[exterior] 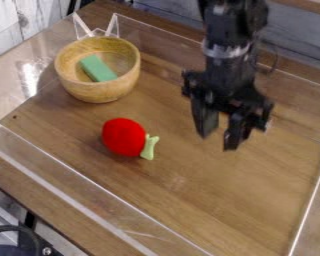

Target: Remove the green block from the brown bowl and put it on the table

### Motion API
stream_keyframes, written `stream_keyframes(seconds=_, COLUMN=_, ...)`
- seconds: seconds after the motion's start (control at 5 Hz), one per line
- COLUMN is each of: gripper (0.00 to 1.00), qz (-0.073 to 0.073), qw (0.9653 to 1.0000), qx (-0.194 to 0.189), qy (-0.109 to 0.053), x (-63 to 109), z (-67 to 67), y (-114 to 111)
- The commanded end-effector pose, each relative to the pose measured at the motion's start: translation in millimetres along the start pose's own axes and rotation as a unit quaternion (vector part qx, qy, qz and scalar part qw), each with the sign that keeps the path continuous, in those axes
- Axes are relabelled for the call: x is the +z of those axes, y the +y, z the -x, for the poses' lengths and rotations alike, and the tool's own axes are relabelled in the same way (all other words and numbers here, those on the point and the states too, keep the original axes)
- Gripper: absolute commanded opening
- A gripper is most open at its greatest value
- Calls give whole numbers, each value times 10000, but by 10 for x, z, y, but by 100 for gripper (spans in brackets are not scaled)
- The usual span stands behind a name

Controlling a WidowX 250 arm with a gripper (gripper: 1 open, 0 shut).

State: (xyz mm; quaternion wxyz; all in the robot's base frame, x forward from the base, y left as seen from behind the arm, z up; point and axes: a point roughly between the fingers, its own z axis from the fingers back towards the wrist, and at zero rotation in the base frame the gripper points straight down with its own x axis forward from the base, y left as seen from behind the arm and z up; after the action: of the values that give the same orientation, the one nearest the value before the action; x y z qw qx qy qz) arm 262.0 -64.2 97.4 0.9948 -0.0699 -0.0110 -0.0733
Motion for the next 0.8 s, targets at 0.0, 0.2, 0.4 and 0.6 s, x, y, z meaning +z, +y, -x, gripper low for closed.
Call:
stream_keyframes(seconds=0.0, gripper=0, qz=-50, qw=9993, qx=32, qy=-374, x=454, z=-92, y=14)
stream_keyframes(seconds=0.2, gripper=0, qz=-61, qw=9992, qx=100, qy=-376, x=480, z=-69, y=104)
stream_keyframes(seconds=0.4, gripper=0, qz=-63, qw=9994, qx=108, qy=-318, x=425, z=-44, y=112)
stream_keyframes(seconds=0.6, gripper=0, qz=-54, qw=9996, qx=8, qy=-267, x=433, z=-97, y=63)
